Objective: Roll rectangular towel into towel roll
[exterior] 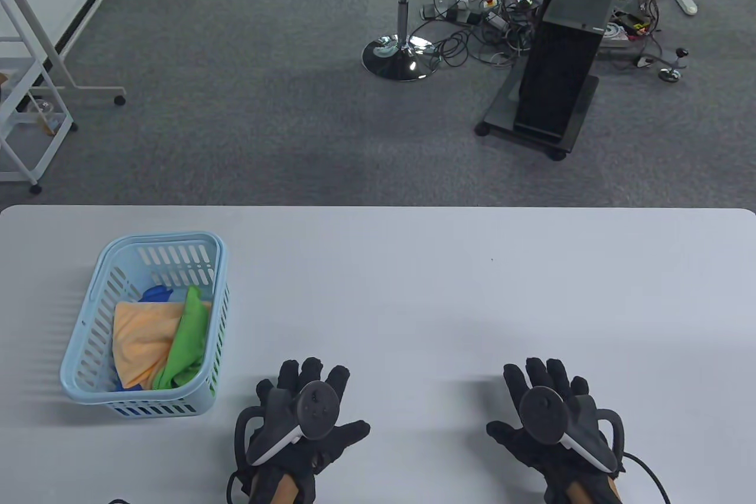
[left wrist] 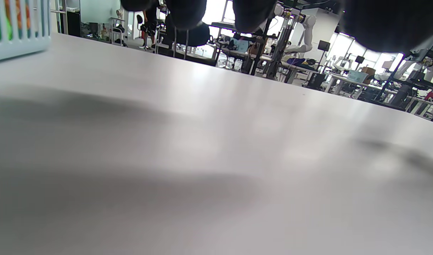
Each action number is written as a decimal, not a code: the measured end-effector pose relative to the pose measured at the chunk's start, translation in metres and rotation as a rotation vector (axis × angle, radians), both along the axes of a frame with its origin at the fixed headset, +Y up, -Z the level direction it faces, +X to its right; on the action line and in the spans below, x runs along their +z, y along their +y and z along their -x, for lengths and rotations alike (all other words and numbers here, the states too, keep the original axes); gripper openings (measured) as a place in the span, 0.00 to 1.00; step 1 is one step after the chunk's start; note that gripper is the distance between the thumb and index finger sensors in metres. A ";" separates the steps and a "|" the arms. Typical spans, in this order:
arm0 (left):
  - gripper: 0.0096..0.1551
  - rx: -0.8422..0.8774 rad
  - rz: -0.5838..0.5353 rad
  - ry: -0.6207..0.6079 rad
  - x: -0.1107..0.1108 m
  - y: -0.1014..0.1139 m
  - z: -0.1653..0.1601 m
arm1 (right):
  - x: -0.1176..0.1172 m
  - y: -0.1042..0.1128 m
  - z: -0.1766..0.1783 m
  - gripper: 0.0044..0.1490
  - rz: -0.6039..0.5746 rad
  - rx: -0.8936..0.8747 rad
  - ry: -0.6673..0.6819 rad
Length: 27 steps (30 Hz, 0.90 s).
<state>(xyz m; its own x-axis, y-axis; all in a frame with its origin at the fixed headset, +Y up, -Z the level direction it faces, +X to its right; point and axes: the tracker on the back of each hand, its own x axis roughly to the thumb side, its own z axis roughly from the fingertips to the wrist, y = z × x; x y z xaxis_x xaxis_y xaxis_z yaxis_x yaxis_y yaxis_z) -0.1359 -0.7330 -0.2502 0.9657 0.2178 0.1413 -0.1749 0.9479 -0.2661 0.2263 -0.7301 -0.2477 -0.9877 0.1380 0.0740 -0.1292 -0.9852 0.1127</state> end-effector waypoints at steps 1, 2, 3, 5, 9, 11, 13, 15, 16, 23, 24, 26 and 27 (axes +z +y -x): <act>0.58 0.000 0.000 0.000 0.000 0.000 0.000 | 0.000 0.000 0.000 0.64 0.002 -0.001 0.002; 0.57 0.007 -0.002 0.002 0.000 0.000 0.000 | 0.000 -0.001 0.001 0.63 0.003 -0.001 0.002; 0.57 0.022 -0.004 0.004 0.000 0.000 0.000 | -0.001 -0.002 0.001 0.63 0.004 0.000 0.000; 0.56 0.030 -0.010 0.009 0.000 0.000 -0.001 | -0.002 -0.003 0.001 0.62 0.010 -0.004 -0.002; 0.53 0.051 -0.051 0.003 0.000 0.001 -0.001 | -0.002 -0.003 0.001 0.61 0.013 -0.001 -0.002; 0.48 0.037 -0.100 0.025 0.001 0.004 -0.002 | -0.002 -0.003 0.001 0.60 0.014 -0.012 -0.006; 0.45 0.058 -0.143 0.011 0.002 0.011 -0.004 | -0.003 -0.002 0.000 0.60 0.013 -0.017 -0.009; 0.43 0.098 -0.182 0.000 0.004 0.018 -0.006 | -0.003 -0.001 -0.001 0.59 0.013 -0.021 -0.012; 0.41 0.103 -0.198 -0.007 0.004 0.022 -0.007 | -0.003 -0.001 -0.001 0.59 0.011 -0.022 -0.011; 0.35 0.134 -0.256 0.067 -0.010 0.078 0.007 | -0.003 -0.004 -0.003 0.58 0.031 -0.025 -0.009; 0.36 0.143 -0.260 0.074 -0.015 0.090 0.015 | -0.003 -0.005 -0.003 0.57 0.035 -0.025 -0.009; 0.37 0.150 -0.253 0.079 -0.023 0.111 0.030 | -0.004 -0.006 -0.003 0.57 0.042 -0.027 -0.008; 0.37 0.142 -0.259 0.091 -0.027 0.118 0.037 | -0.004 -0.006 -0.003 0.57 0.048 -0.025 -0.009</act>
<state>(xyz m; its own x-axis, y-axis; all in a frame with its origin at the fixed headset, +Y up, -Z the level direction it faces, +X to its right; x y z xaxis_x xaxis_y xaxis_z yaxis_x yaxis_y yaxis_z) -0.1725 -0.6152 -0.2768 0.9393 0.3196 0.1245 -0.3225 0.9465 0.0039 0.2296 -0.7363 -0.2514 -0.9844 0.1663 0.0577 -0.1554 -0.9750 0.1588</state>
